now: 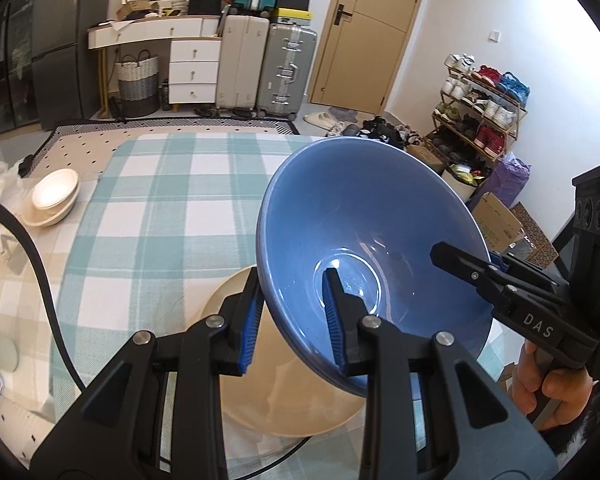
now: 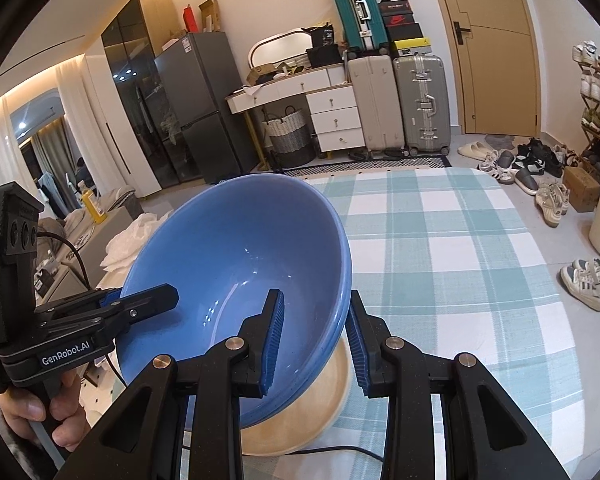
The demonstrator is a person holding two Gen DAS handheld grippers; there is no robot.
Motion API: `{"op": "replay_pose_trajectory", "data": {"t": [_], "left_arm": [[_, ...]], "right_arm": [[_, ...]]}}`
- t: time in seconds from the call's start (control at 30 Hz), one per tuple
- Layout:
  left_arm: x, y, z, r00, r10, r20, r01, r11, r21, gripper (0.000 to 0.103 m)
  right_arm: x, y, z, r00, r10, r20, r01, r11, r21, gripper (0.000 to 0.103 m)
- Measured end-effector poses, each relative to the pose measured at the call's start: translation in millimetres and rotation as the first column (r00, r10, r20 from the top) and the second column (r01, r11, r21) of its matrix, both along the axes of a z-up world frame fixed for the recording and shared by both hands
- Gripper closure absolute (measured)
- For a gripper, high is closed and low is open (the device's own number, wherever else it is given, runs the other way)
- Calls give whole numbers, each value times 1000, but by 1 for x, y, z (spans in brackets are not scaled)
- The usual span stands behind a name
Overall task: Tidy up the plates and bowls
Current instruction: 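Lift the stacked bowls with both grippers and carry them over the cream plates, then lower the bowls onto the cream plates and open both grippers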
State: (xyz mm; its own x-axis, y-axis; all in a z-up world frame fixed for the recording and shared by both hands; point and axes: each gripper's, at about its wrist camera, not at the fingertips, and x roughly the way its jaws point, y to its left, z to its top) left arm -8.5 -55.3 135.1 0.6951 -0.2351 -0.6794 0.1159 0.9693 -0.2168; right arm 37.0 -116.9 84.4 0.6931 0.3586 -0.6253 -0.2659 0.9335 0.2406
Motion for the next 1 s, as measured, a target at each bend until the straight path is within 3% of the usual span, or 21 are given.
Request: {"op": "replay_pose_trajectory", "data": {"t": [0.33, 1.0], "left_arm": [[-18, 29, -18, 998, 47, -33, -47, 999, 5, 77], [28, 45, -71, 990, 61, -125, -63, 998, -12, 77]], "right_arm": [[6, 25, -18, 999, 38, -26, -38, 999, 10, 71], [32, 39, -56, 993, 38, -111, -40, 999, -13, 71]]}}
